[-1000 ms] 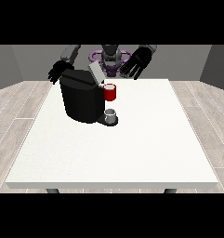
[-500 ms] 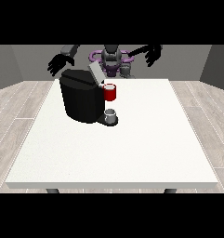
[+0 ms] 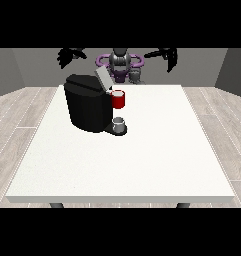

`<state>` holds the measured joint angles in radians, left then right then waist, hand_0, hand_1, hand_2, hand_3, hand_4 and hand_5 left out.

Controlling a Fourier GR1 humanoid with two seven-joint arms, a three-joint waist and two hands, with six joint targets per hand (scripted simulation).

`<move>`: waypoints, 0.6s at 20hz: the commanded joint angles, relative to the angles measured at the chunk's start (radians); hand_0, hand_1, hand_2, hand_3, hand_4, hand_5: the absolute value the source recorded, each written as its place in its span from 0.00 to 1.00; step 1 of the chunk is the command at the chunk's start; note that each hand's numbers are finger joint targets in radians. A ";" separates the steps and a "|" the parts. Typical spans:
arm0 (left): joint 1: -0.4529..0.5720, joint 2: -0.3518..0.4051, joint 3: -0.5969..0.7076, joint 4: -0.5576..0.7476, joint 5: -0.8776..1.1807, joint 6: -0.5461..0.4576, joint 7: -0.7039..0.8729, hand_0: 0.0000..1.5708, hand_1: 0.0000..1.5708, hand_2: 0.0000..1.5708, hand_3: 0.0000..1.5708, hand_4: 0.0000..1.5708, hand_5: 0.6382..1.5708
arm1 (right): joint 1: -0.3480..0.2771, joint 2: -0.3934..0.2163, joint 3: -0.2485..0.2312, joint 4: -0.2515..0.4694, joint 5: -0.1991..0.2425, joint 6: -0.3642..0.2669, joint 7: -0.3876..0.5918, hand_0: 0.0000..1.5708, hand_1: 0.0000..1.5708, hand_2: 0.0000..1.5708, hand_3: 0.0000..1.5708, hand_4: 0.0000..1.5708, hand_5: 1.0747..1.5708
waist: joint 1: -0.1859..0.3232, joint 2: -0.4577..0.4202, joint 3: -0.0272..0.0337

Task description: Insert the coffee pod into the coffee machine and close the lid

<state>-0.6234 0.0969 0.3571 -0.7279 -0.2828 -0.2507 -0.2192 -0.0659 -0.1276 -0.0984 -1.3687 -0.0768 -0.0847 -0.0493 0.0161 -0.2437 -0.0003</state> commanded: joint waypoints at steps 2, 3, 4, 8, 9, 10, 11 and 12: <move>0.067 -0.041 0.004 -0.059 0.055 -0.010 0.013 0.00 0.00 0.00 0.00 0.00 1.00 | -0.063 -0.068 -0.024 -0.050 -0.024 0.055 0.036 0.00 0.00 0.00 0.00 0.00 1.00 | 0.049 -0.013 0.0003; 0.077 -0.029 0.019 -0.048 0.069 -0.023 0.009 0.00 0.00 0.00 0.00 0.00 1.00 | -0.089 -0.053 0.024 -0.090 -0.001 0.049 0.085 0.00 0.00 0.00 0.00 0.00 1.00 | 0.042 -0.026 -0.0002; 0.098 -0.053 0.007 -0.073 0.088 -0.053 0.020 0.00 0.00 0.00 0.00 0.04 1.00 | -0.063 -0.092 -0.022 -0.053 -0.015 0.078 0.017 0.00 0.00 0.00 0.00 0.03 1.00 | 0.079 -0.028 0.0005; 0.186 -0.054 -0.007 -0.110 0.103 -0.069 -0.006 0.00 0.00 0.00 0.00 0.00 1.00 | -0.098 -0.061 0.042 -0.123 -0.029 0.107 0.118 0.00 0.00 0.00 0.00 0.00 1.00 | 0.082 -0.026 0.0002; 0.162 -0.061 -0.019 -0.144 0.111 -0.073 -0.006 0.00 0.00 0.00 0.00 0.00 1.00 | -0.118 -0.035 0.053 -0.090 0.017 0.065 0.057 0.00 0.00 0.00 0.00 0.00 1.00 | 0.108 0.025 0.0004; 0.171 -0.069 -0.028 -0.198 0.119 -0.044 0.046 0.00 0.00 0.00 0.00 0.00 1.00 | -0.098 -0.066 0.043 -0.108 -0.009 0.114 0.087 0.00 0.00 0.00 0.00 0.00 1.00 | 0.092 0.000 0.0005; 0.218 -0.062 -0.029 -0.189 0.128 -0.083 0.018 0.00 0.00 0.00 0.00 0.06 1.00 | -0.117 -0.067 0.049 -0.117 -0.009 0.116 0.109 0.00 0.00 0.00 0.00 0.00 1.00 | 0.103 0.006 0.0004; 0.195 -0.074 -0.037 -0.233 0.146 -0.077 0.046 0.00 0.00 0.00 0.00 0.13 1.00 | -0.151 -0.071 0.045 -0.108 -0.002 0.109 0.118 0.00 0.00 0.00 0.00 0.00 1.00 | 0.111 0.022 0.0004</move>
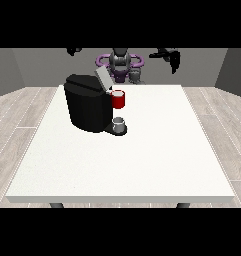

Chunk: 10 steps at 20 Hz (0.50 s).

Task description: Insert the coffee pod into the coffee machine and close the lid

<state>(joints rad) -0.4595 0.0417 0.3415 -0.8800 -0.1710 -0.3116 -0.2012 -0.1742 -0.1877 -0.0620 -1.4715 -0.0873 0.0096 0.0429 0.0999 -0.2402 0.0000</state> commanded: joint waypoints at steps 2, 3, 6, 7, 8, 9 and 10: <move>0.063 -0.037 -0.039 -0.102 0.023 0.007 -0.027 0.00 0.00 0.00 0.00 0.07 1.00 | -0.076 0.016 0.055 -0.014 0.053 -0.007 0.032 0.00 0.00 0.00 0.00 0.15 1.00 | 0.025 0.054 0.0000; 0.011 0.006 -0.003 -0.117 0.059 0.024 0.057 0.00 0.00 0.00 0.00 0.07 1.00 | -0.077 0.036 0.073 -0.043 0.051 0.003 0.009 0.00 0.00 0.00 0.00 0.15 1.00 | -0.012 0.079 0.0001; 0.110 -0.040 -0.056 -0.181 0.058 0.007 0.020 0.00 0.00 0.00 0.00 0.00 1.00 | -0.130 -0.002 0.010 0.019 0.026 0.024 0.004 0.00 0.00 0.00 0.00 0.00 1.00 | 0.048 0.100 0.0002; 0.119 -0.040 -0.085 -0.221 0.093 0.034 0.074 0.00 0.00 0.00 0.00 0.00 1.00 | -0.114 0.007 0.045 0.027 0.073 0.015 -0.004 0.00 0.00 0.00 0.00 0.00 1.00 | 0.036 0.084 0.0002; 0.086 0.014 -0.028 -0.198 0.098 0.005 -0.010 0.00 0.00 0.00 0.00 0.00 1.00 | -0.144 0.003 0.038 0.022 0.043 0.052 -0.028 0.00 0.00 0.00 0.00 0.08 1.00 | 0.004 0.168 0.0001; 0.152 -0.040 -0.124 -0.233 0.116 0.025 0.037 0.00 0.00 0.00 0.00 0.00 1.00 | -0.124 0.012 0.014 0.097 0.063 0.011 -0.052 0.00 0.00 0.00 0.00 0.00 1.00 | 0.071 0.126 0.0004; 0.068 -0.034 -0.074 -0.272 0.112 0.053 0.107 0.00 0.00 0.00 0.00 0.00 1.00 | -0.179 0.013 0.003 0.092 0.031 0.034 -0.031 0.00 0.00 0.00 0.00 0.00 1.00 | 0.038 0.161 0.0003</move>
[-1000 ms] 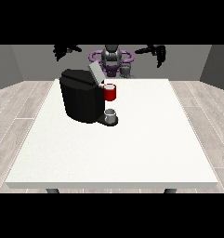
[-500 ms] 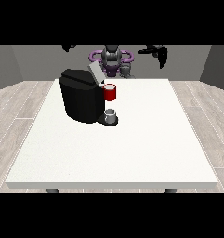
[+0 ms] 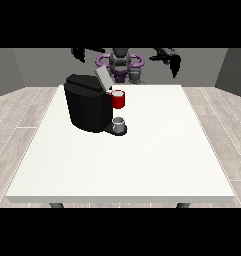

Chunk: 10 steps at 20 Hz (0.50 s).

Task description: Insert the coffee pod into the coffee machine and close the lid

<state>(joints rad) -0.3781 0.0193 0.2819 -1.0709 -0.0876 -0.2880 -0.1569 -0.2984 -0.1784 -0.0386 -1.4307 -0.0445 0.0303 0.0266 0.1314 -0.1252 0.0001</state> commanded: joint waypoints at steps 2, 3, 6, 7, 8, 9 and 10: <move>0.042 -0.007 -0.058 -0.163 0.065 0.012 0.141 0.00 0.00 0.00 0.00 0.00 1.00 | -0.039 0.002 -0.041 0.087 -0.025 0.026 -0.029 0.00 0.00 0.00 0.00 0.00 1.00 | 0.017 0.021 0.0003; 0.051 -0.019 -0.085 -0.120 0.032 0.040 0.023 0.00 0.00 0.00 0.00 0.00 1.00 | -0.116 0.040 0.000 0.080 0.021 -0.034 0.006 0.00 0.00 0.00 0.00 0.00 1.00 | 0.026 0.071 0.0000; 0.062 0.006 -0.086 -0.198 0.041 0.030 0.077 0.00 0.00 0.00 0.00 0.00 1.00 | -0.141 -0.017 -0.091 0.169 -0.040 0.024 -0.045 0.00 0.00 0.00 0.00 0.00 1.00 | 0.031 0.107 0.0002; 0.083 0.004 -0.085 -0.208 0.043 0.049 0.091 0.00 0.00 0.00 0.00 0.00 1.00 | -0.107 -0.007 -0.064 0.169 -0.039 0.053 -0.047 0.00 0.00 0.00 0.00 0.00 1.00 | 0.004 0.098 0.0002; 0.087 0.033 -0.082 -0.227 0.065 0.007 0.084 0.00 0.00 0.00 0.00 0.00 1.00 | -0.151 0.013 -0.065 0.196 -0.014 0.006 -0.069 0.00 0.00 0.00 0.00 0.00 1.00 | 0.027 0.118 0.0001; 0.087 -0.014 -0.118 -0.278 0.064 0.035 0.158 0.00 0.00 0.00 0.00 0.00 1.00 | -0.133 0.011 -0.059 0.232 -0.002 0.015 -0.084 0.00 0.00 0.00 0.00 0.00 1.00 | 0.035 0.101 0.0003; 0.107 0.058 -0.056 -0.254 0.104 -0.007 0.147 0.00 0.00 0.00 0.00 0.00 1.00 | -0.106 -0.024 -0.083 0.204 -0.060 0.092 -0.066 0.00 0.00 0.00 0.00 0.00 1.00 | 0.000 0.094 0.0001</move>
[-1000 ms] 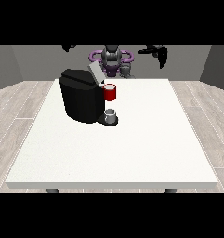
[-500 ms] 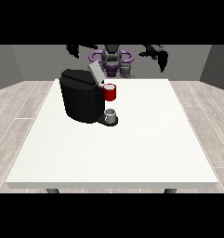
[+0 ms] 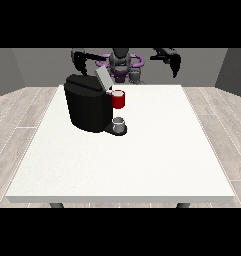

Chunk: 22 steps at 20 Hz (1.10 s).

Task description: Insert the coffee pod into the coffee machine and close the lid

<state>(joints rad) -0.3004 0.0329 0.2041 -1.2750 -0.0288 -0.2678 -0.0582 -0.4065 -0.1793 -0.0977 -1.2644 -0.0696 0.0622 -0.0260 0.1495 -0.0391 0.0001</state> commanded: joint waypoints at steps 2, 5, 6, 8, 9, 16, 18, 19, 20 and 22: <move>0.056 0.064 0.024 -0.019 0.017 -0.016 -0.069 0.00 0.00 0.00 0.00 0.00 1.00 | -0.061 0.034 0.031 0.024 0.029 -0.022 0.020 0.00 0.00 0.00 0.00 0.00 1.00 | -0.027 0.042 -0.0003; 0.046 0.035 -0.001 -0.101 0.047 0.016 -0.010 0.00 0.00 0.00 0.00 0.00 1.00 | -0.110 -0.011 -0.025 0.121 0.012 0.016 -0.047 0.00 0.00 0.00 0.00 0.00 1.00 | -0.014 0.064 0.0000; 0.038 0.061 0.024 -0.089 0.068 0.006 -0.001 0.00 0.00 0.00 0.00 0.00 1.00 | -0.106 -0.035 -0.028 0.117 0.010 0.046 -0.049 0.00 0.00 0.00 0.00 0.00 1.00 | -0.032 0.066 -0.0001; 0.104 0.037 -0.007 -0.107 0.050 0.018 -0.015 0.00 0.00 0.00 0.00 0.00 1.00 | -0.078 0.013 0.025 0.105 0.041 0.026 -0.020 0.00 0.00 0.00 0.00 0.00 1.00 | -0.034 0.036 -0.0001; 0.077 0.042 0.006 -0.086 0.050 0.041 -0.019 0.00 0.00 0.00 0.00 0.00 1.00 | -0.086 0.058 0.054 0.092 0.062 -0.011 -0.025 0.00 0.00 0.00 0.00 0.00 1.00 | -0.049 0.047 -0.0002; 0.056 0.090 0.010 -0.100 0.075 0.029 -0.003 0.00 0.00 0.00 0.00 0.00 1.00 | -0.166 0.028 0.025 0.174 0.071 0.015 -0.044 0.00 0.00 0.00 0.00 0.00 1.00 | -0.046 0.083 -0.0001; 0.030 0.047 -0.028 -0.085 0.027 0.082 -0.027 0.00 0.00 0.00 0.00 0.00 1.00 | -0.239 0.013 0.012 0.201 0.077 0.006 -0.041 0.00 0.00 0.00 0.00 0.03 1.00 | -0.037 0.132 -0.0001; 0.080 0.101 0.024 -0.044 0.046 0.049 -0.074 0.00 0.00 0.00 0.00 0.00 1.00 | -0.162 0.044 0.055 0.148 0.081 0.021 -0.005 0.00 0.00 0.00 0.00 0.00 1.00 | -0.073 0.079 -0.0003; 0.068 0.079 -0.001 -0.046 0.050 0.059 -0.051 0.00 0.00 0.00 0.00 0.00 1.00 | -0.197 0.065 0.056 0.149 0.080 0.000 0.035 0.00 0.00 0.00 0.00 0.00 1.00 | -0.071 0.067 -0.0003; 0.068 0.071 -0.027 -0.086 0.039 0.056 -0.071 0.00 0.00 0.00 0.00 0.00 1.00 | -0.231 0.058 0.028 0.208 0.090 -0.021 -0.039 0.00 0.00 0.00 0.00 0.00 1.00 | -0.029 0.107 -0.0002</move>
<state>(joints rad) -0.2423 0.1026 0.1927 -1.3553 0.0180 -0.2170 -0.1022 -0.6143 -0.1484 -0.0736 -1.0984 0.0088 0.0600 -0.0579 0.1092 0.0539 -0.0033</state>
